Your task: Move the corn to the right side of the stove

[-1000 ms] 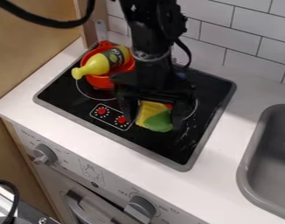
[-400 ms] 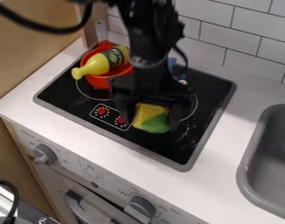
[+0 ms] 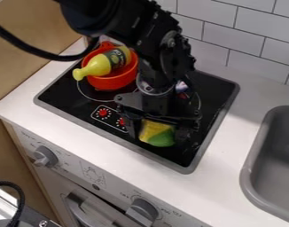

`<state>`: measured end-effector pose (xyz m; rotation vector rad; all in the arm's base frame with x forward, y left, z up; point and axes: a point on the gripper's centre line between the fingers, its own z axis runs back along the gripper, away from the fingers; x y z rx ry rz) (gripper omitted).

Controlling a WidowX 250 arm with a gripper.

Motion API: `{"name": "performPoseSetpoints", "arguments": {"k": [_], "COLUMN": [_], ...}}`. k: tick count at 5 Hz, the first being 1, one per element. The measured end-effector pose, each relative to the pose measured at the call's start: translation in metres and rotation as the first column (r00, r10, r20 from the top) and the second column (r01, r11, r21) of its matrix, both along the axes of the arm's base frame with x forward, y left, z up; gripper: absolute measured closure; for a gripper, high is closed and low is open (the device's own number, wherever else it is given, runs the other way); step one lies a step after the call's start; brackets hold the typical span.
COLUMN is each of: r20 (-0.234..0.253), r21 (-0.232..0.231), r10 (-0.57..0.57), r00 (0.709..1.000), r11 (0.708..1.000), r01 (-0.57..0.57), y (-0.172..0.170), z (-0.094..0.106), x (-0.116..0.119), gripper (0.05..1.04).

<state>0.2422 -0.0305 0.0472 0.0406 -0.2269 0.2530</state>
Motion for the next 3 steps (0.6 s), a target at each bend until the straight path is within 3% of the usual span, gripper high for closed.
{"name": "performPoseSetpoints", "arguments": {"k": [1, 3], "r20": [-0.003, -0.103], "r21": [0.001, -0.053], "r10": [0.002, 0.015], "r00": [1.000, 0.995], "r11": [1.000, 0.998], "r01": [-0.002, -0.020], "y": [0.000, 0.004], "z": [-0.001, 0.013], "x": [-0.001, 0.002], "gripper": [0.083, 0.083]}}
